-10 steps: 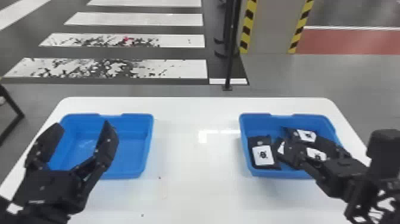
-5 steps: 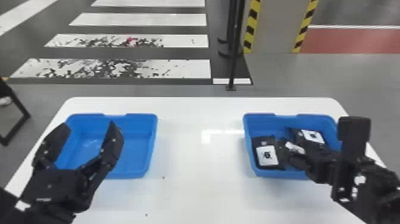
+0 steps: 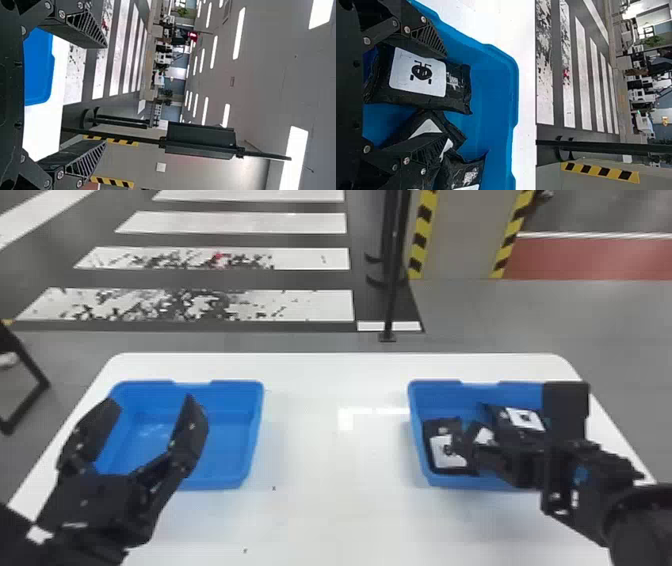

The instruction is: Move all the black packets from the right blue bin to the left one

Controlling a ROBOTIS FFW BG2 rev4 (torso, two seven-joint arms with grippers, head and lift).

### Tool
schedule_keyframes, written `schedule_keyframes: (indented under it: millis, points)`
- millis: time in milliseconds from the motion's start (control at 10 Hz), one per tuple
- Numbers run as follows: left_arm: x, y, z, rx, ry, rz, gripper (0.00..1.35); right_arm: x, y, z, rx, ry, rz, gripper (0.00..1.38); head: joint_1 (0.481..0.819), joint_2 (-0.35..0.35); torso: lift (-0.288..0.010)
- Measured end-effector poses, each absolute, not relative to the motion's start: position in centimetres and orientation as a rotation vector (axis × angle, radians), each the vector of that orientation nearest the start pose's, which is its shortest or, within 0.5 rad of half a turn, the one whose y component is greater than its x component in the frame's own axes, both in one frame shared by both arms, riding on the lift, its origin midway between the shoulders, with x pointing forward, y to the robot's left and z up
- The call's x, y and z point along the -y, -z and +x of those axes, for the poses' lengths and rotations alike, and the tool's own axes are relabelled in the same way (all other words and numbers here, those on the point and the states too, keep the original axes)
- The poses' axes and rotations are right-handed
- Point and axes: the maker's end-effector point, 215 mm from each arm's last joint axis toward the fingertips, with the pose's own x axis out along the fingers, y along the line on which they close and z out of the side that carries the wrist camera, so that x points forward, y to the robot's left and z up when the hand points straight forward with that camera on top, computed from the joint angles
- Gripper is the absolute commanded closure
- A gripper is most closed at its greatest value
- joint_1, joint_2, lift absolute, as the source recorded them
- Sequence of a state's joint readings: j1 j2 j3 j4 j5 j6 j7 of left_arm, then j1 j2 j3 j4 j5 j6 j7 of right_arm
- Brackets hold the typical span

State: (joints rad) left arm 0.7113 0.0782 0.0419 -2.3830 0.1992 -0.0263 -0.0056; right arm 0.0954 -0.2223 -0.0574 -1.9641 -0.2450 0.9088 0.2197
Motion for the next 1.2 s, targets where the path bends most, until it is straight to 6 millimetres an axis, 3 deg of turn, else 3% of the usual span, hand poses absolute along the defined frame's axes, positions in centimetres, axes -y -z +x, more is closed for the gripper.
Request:
schedule_keyframes:
  millis: [300, 600, 900, 1200]
  points:
    - [-23.9, 23.2, 39.4, 0.126, 0.044, -0.113, 0.19, 22.2, 45.0, 51.0, -0.659, -0.304, 0.095, 0.38, 0.695, 0.018, -0.14]
    - [-23.9, 23.5, 39.5, 0.12, 0.048, -0.114, 0.19, 20.8, 45.7, 50.9, -0.678, -0.335, 0.105, 0.46, 0.695, 0.037, -0.14]
    - [-24.0, 23.5, 39.5, 0.122, 0.048, -0.114, 0.19, 21.4, 46.9, 49.6, -0.735, -0.321, 0.069, 0.46, 0.695, 0.032, -0.14]
    - [-24.0, 23.6, 39.5, 0.121, 0.048, -0.114, 0.19, 21.9, 47.1, 49.8, -0.746, -0.305, 0.059, 0.55, 0.695, 0.026, -0.14]
